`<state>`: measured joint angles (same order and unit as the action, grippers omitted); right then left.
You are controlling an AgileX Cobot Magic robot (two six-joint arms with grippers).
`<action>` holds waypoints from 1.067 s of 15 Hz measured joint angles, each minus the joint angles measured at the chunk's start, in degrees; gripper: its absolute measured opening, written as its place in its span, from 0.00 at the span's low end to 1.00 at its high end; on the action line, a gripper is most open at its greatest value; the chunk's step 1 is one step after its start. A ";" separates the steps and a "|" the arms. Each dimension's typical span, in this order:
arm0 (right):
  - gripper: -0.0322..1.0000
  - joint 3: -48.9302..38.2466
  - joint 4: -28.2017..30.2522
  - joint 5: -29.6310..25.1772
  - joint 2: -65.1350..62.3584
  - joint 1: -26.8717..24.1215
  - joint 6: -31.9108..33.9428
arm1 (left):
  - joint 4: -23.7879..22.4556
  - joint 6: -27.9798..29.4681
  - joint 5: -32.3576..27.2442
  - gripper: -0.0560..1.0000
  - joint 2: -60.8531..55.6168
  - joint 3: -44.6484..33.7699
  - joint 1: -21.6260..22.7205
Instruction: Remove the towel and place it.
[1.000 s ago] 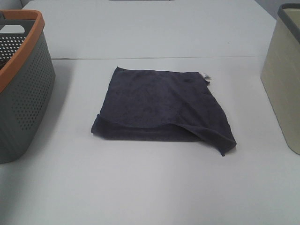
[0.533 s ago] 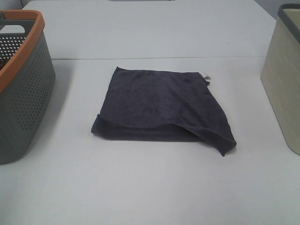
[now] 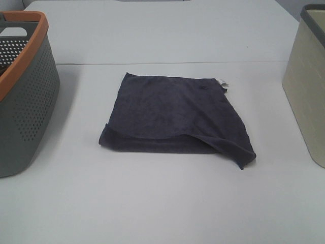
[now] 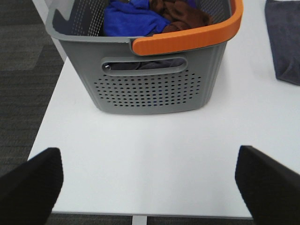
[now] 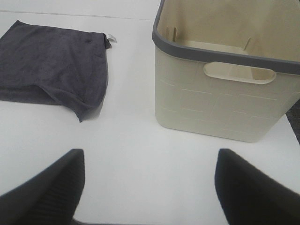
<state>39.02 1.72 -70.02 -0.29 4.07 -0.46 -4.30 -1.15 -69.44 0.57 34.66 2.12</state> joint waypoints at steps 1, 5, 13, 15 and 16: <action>0.69 -0.34 0.00 0.00 0.00 0.00 -0.06 | 0.97 -0.63 0.00 0.94 -0.63 -0.40 0.00; 0.69 -5.04 -1.72 1.38 0.00 0.00 -0.40 | 6.36 -4.87 7.45 0.94 -0.86 -5.39 0.00; 0.69 -10.26 -2.35 8.77 0.00 0.00 -0.46 | 4.87 0.46 9.22 0.94 -0.86 -6.13 0.00; 0.69 -10.26 -2.35 8.77 0.00 0.00 -0.40 | 4.87 0.52 9.22 0.94 -0.86 -6.13 0.00; 0.69 -10.26 -2.35 8.77 0.00 0.00 -0.40 | 4.87 0.52 9.22 0.94 -0.86 -6.13 0.00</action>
<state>28.76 -0.63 -61.25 -0.29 4.07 -0.86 0.57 -0.63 -60.22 -0.29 28.53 2.12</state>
